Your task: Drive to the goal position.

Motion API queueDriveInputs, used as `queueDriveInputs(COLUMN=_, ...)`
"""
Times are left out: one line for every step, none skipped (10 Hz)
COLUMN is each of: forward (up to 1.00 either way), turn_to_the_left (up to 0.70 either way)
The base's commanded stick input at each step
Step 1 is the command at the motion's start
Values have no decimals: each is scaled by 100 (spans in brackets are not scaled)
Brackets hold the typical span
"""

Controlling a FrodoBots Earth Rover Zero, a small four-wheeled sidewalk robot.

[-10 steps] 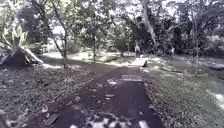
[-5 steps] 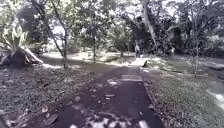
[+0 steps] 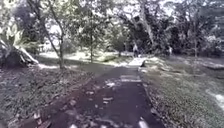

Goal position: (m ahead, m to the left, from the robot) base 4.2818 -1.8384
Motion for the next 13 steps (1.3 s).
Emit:
queueDriveInputs(forward=70, turn_to_the_left=0)
queueDriveInputs(forward=70, turn_to_the_left=0)
queueDriveInputs(forward=70, turn_to_the_left=0)
queueDriveInputs(forward=70, turn_to_the_left=0)
queueDriveInputs(forward=70, turn_to_the_left=0)
queueDriveInputs(forward=70, turn_to_the_left=0)
queueDriveInputs(forward=70, turn_to_the_left=0)
queueDriveInputs(forward=70, turn_to_the_left=0)
queueDriveInputs(forward=70, turn_to_the_left=-13)
queueDriveInputs(forward=70, turn_to_the_left=-34)
queueDriveInputs(forward=70, turn_to_the_left=-35)
queueDriveInputs(forward=70, turn_to_the_left=-35)
queueDriveInputs(forward=70, turn_to_the_left=-35)
